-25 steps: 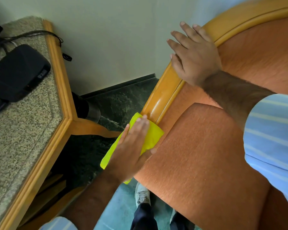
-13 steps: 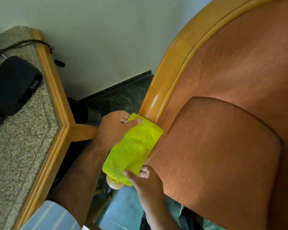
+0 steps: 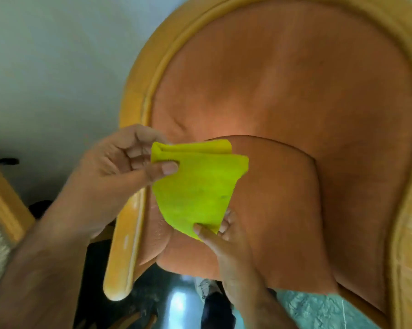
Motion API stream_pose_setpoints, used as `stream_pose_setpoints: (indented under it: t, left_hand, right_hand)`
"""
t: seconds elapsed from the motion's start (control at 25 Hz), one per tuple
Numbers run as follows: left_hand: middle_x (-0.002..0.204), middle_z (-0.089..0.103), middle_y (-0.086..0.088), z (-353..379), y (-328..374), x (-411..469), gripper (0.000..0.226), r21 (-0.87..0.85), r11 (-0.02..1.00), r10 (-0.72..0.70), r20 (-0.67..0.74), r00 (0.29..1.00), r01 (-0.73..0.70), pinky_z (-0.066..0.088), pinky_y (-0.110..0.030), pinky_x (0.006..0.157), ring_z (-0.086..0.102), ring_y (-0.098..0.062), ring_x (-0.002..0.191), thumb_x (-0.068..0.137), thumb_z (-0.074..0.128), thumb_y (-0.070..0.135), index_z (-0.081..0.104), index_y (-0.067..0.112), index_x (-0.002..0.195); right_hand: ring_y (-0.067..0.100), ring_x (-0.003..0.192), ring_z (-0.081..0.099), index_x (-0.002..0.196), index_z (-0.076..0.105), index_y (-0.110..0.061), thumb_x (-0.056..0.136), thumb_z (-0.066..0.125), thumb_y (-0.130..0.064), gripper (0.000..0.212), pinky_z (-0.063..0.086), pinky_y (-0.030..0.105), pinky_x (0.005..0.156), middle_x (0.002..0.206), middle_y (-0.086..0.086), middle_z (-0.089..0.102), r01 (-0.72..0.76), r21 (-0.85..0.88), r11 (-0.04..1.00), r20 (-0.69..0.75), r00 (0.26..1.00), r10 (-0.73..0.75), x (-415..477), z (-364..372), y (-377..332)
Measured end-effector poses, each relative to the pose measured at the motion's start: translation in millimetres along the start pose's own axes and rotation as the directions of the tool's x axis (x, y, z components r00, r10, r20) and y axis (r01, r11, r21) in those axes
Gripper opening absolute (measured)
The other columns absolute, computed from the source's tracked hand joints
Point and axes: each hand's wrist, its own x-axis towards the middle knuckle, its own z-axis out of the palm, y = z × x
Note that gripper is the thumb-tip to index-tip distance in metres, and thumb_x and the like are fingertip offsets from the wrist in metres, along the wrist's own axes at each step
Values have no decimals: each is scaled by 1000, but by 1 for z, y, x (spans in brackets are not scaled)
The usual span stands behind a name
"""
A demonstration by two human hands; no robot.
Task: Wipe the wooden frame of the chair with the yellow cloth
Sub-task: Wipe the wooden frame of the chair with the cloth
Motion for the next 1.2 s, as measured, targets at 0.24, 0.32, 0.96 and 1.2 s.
stream_pose_setpoints:
  t: [0.24,0.32,0.96,1.2]
  left_hand:
    - [93,79,16,142,34,54,19,-58,992,126,217,968,-116,60,-18,82,71,0,90,84,80,18,75,31,98]
    - [90,77,17,195,34,66,20,-46,994,105,262,960,-96,60,-20,78,70,-1,86,85,77,15,71,27,99]
    - [102,67,-11,423,-87,70,22,638,677,109,406,907,-367,48,-36,80,61,-27,90,86,79,14,67,6,103]
    - [158,51,-20,429,-65,143,59,507,18,378,795,475,-862,27,-60,126,39,-38,153,107,46,47,55,1,143]
  right_hand:
    - [20,99,75,103,80,-19,71,88,-9,34,59,35,90,104,4,83,151,139,979,-243,963,-114,-50,-123,-74]
    - [18,102,77,106,79,-24,70,88,-26,37,63,34,91,109,3,83,228,145,963,-357,920,-164,-75,-166,-89]
    - [13,94,71,113,72,-22,89,80,-35,29,54,15,77,94,-6,76,-204,-440,875,-802,528,-280,-122,-356,-47]
    - [31,162,14,162,24,-8,101,51,-55,81,25,49,129,172,15,26,-201,-884,423,-450,613,-649,-65,-321,-53]
